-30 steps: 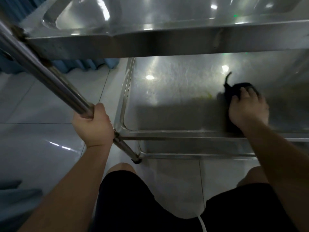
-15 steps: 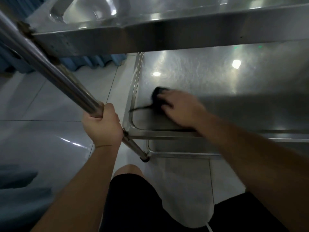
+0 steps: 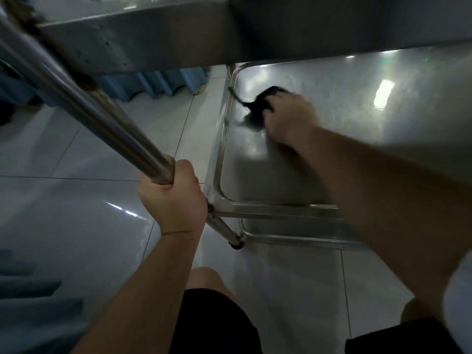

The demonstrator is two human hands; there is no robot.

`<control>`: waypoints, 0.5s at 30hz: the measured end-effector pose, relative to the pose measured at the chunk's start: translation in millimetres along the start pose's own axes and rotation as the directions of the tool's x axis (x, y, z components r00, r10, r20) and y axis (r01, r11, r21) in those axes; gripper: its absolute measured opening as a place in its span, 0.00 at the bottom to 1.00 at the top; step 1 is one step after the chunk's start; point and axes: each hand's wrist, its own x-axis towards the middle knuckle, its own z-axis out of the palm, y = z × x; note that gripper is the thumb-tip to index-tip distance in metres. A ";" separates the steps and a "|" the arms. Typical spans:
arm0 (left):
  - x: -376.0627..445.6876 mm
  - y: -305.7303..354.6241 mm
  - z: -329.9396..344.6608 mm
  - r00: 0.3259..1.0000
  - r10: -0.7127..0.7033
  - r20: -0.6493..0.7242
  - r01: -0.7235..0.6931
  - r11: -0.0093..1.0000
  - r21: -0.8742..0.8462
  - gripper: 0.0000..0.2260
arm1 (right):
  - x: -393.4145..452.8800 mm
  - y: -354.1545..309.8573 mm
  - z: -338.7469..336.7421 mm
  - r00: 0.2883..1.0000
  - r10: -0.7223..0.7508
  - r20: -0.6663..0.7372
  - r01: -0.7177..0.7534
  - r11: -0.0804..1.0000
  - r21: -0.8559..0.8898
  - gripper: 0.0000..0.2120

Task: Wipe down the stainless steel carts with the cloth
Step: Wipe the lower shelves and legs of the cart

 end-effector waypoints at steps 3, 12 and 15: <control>0.8 1.0 -0.5 1.000 -0.016 0.000 0.016 1.000 0.012 0.10 | -35.9 -63.0 21.5 0.956 -0.283 0.081 0.278 0.958 0.075 0.25; 2.7 -0.8 -1.1 0.999 -0.029 -0.016 0.030 0.999 0.039 0.07 | 16.5 -28.1 13.0 0.999 -0.049 -0.024 0.051 0.996 0.078 0.21; 3.3 -2.3 -0.7 0.999 -0.032 -0.002 0.032 0.999 0.020 0.08 | 7.8 -37.6 19.5 0.997 -0.071 0.012 0.070 0.997 0.045 0.23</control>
